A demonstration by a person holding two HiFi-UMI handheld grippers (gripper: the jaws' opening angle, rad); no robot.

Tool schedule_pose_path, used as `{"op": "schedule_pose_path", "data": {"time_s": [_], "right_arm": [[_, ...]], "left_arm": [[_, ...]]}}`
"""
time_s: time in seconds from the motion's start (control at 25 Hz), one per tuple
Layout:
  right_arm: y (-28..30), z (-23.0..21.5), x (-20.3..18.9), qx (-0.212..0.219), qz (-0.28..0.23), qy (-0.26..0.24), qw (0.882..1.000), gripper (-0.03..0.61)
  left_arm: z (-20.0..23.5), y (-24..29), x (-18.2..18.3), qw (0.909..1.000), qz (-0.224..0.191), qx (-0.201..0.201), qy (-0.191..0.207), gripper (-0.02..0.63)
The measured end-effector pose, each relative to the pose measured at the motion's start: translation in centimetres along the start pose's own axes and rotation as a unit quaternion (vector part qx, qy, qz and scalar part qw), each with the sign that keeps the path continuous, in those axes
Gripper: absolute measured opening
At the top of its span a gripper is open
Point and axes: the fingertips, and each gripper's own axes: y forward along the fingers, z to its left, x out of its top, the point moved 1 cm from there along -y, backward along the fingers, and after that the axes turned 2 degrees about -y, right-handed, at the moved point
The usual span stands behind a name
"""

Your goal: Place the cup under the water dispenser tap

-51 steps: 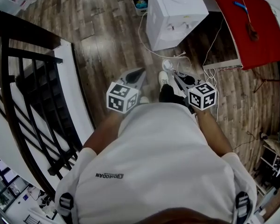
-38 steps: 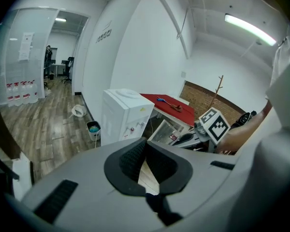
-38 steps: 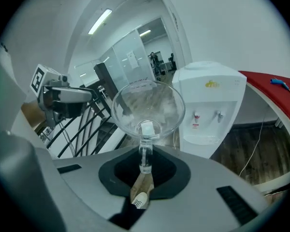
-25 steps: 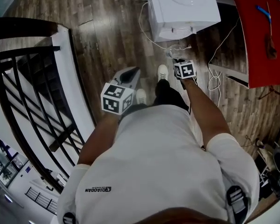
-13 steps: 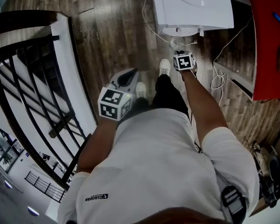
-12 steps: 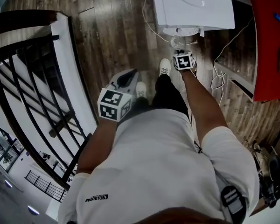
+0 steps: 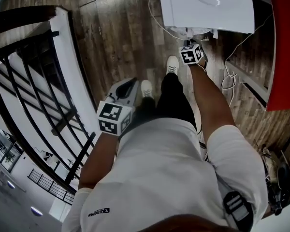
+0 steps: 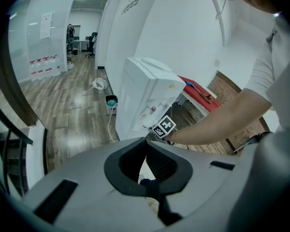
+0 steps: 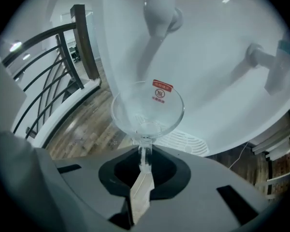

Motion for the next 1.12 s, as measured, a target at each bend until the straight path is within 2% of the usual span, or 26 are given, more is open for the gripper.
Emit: {"op": "schedule_pose_path", "data": {"time_s": [0.12,0.28,0.52,0.8,0.92,1.12], "right_arm": [[1.2,-0.4,0.5,0.000,-0.005,-0.008,1.000,0.040],[2.2,-0.3,0.6,0.004,-0.002,-0.001,1.000,0.040],[2.3,-0.4,0.3,0.014,0.004,0.011,1.000,0.040],[2.2,-0.5,0.6,0.013,0.024,-0.010,1.000,0.044],[1.7,-0.8,0.4,0.007,0.042,0.007,0.999,0.083],[-0.6,-1.0,-2.2,-0.006,0.082,0.048,0.995,0.108]], "left_arm": [[0.3,0.2,-1.2,0.9999,0.009,0.007,0.005,-0.003],[0.7,-0.1,-2.2,0.9998,0.014,0.012,-0.008,-0.003],[1.1,-0.2,-1.7,0.9999,0.006,0.013,-0.009,-0.003],[0.9,-0.3,-1.0,1.0000,0.007,0.005,0.004,-0.003],[1.1,-0.6,-0.6,1.0000,0.001,0.003,0.008,-0.003],[0.6,-1.5,0.5,0.9994,-0.025,-0.008,0.021,-0.003]]}}
